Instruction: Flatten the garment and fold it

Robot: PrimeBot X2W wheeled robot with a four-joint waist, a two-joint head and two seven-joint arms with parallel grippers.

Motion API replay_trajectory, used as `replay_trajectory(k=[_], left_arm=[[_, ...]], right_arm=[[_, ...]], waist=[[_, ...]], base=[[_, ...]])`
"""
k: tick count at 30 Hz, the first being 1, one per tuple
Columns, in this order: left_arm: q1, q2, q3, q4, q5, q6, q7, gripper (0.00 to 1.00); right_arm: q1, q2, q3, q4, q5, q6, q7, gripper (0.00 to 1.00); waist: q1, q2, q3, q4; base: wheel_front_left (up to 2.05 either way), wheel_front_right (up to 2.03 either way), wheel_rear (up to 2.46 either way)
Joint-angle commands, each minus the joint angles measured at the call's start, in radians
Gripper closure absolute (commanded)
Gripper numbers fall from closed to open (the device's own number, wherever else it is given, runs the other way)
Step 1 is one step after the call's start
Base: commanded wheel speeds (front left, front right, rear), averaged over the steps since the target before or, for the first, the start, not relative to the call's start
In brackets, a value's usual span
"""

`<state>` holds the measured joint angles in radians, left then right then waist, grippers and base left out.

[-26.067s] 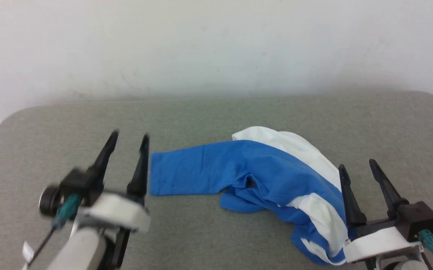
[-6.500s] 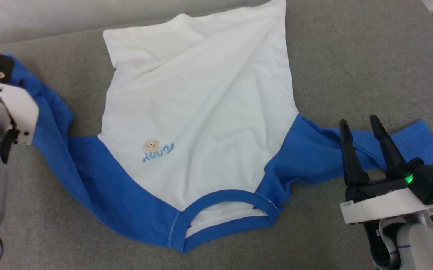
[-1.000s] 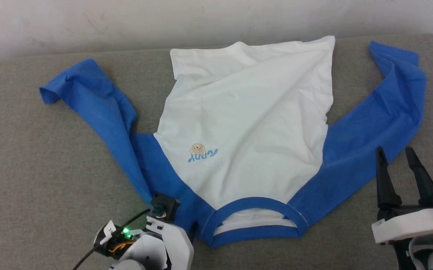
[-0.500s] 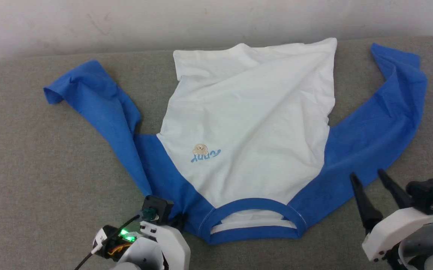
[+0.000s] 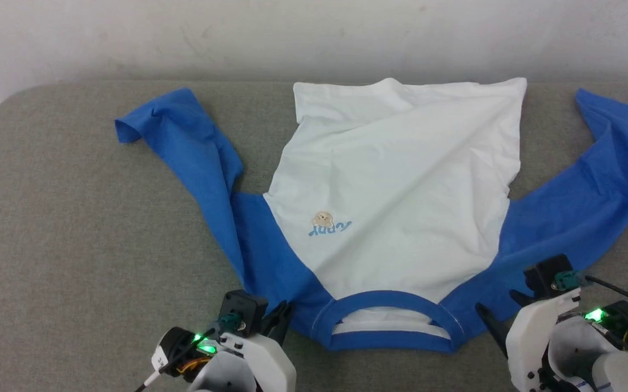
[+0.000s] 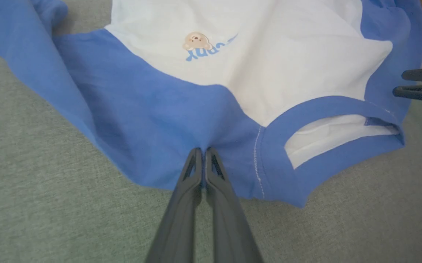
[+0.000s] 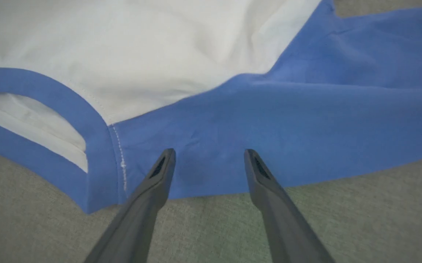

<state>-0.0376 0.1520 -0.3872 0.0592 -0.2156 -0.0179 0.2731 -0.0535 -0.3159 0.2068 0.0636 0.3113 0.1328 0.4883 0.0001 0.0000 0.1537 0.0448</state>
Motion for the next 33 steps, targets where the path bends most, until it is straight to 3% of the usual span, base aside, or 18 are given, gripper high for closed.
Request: replay_trajectory(k=[1, 10, 11, 12, 13, 21, 33], left_arm=[[-0.001, -0.004, -0.009, 0.0, 0.011, -0.009, -0.008, 1.0], [-0.029, -0.009, -0.041, 0.026, 0.017, -0.024, -0.025, 1.0], [-0.031, -0.008, -0.043, 0.033, 0.018, -0.025, -0.026, 1.0], [-0.033, -0.007, -0.045, 0.039, 0.018, -0.026, -0.027, 1.0], [-0.035, -0.006, -0.047, 0.045, 0.018, -0.027, -0.029, 1.0], [-0.035, 0.015, -0.057, 0.091, 0.01, -0.043, -0.043, 1.0], [-0.043, 0.084, -0.033, -0.026, 0.006, -0.052, -0.088, 1.0]], right_arm=[[-0.023, -0.003, 0.008, 0.028, -0.008, -0.002, 0.015, 0.0], [-0.039, -0.012, 0.065, 0.159, -0.009, -0.002, 0.13, 0.0], [-0.035, -0.017, 0.081, 0.17, -0.001, -0.002, 0.15, 0.26], [-0.032, -0.023, 0.094, 0.177, 0.007, -0.002, 0.164, 0.87], [-0.03, -0.027, 0.103, 0.182, 0.017, -0.002, 0.172, 1.0], [-0.044, -0.061, 0.101, 0.141, 0.074, -0.002, 0.104, 1.0], [-0.048, -0.172, 0.038, -0.117, 0.221, -0.002, -0.061, 1.0]], waist=[[-0.0001, 0.0, 0.014, 0.017], [-0.0001, 0.0, 0.048, 0.046], [-0.0001, 0.0, 0.05, 0.048], [-0.0001, 0.0, 0.053, 0.049], [-0.0001, 0.0, 0.054, 0.05], [-0.0001, 0.0, 0.016, 0.033], [-0.0001, 0.0, -0.112, -0.021]], base=[[0.0, 0.0, 0.0], [0.0, 0.0, 0.0], [0.0, 0.0, 0.0], [0.0, 0.0, 0.0], [0.0, 0.0, 0.0], [0.0, 0.0, 0.0], [0.0, 0.0, 0.0]])
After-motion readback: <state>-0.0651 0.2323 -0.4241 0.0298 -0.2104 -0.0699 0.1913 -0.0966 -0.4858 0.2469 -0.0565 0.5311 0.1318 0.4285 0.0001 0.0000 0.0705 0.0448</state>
